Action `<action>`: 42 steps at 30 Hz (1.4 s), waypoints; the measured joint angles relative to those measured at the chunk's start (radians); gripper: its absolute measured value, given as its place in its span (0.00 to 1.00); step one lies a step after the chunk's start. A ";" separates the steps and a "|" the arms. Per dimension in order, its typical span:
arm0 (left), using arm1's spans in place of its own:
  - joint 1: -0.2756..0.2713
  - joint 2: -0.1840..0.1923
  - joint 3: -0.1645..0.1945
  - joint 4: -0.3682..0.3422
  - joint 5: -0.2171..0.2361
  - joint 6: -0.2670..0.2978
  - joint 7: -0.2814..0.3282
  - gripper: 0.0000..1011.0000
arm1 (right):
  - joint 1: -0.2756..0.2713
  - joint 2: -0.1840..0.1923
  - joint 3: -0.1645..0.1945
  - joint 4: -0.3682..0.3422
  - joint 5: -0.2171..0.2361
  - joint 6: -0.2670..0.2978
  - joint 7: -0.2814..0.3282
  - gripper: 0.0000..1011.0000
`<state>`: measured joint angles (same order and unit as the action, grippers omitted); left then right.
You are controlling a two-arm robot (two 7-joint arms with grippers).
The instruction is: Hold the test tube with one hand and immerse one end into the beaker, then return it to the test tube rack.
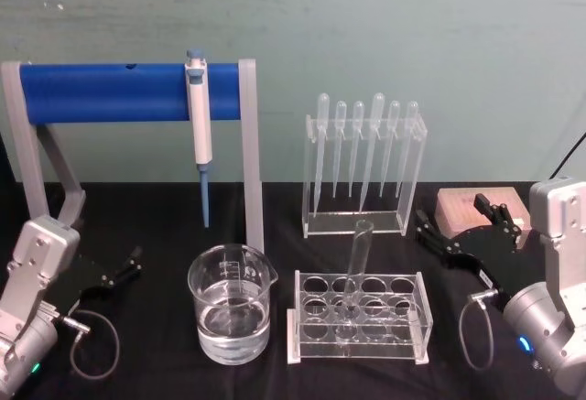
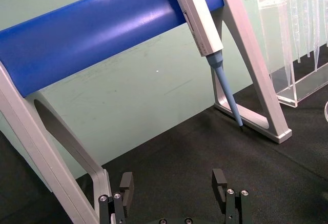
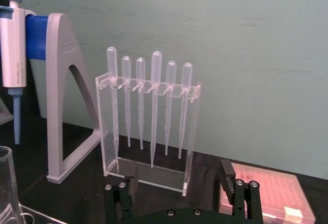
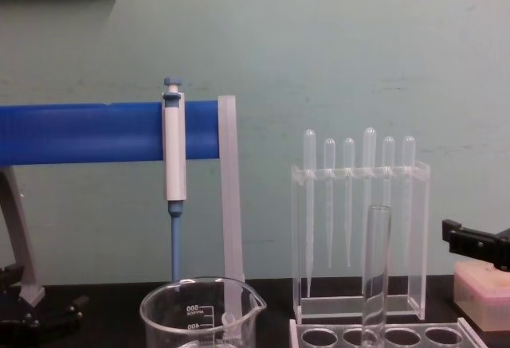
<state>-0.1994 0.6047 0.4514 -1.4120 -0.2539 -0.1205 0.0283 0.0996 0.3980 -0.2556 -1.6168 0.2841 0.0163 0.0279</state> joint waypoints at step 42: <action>0.000 0.000 0.000 0.000 0.000 0.000 0.000 0.99 | -0.001 0.002 -0.001 -0.003 0.000 0.001 -0.001 0.99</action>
<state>-0.1995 0.6047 0.4514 -1.4120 -0.2540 -0.1205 0.0283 0.0986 0.3999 -0.2571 -1.6200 0.2838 0.0170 0.0273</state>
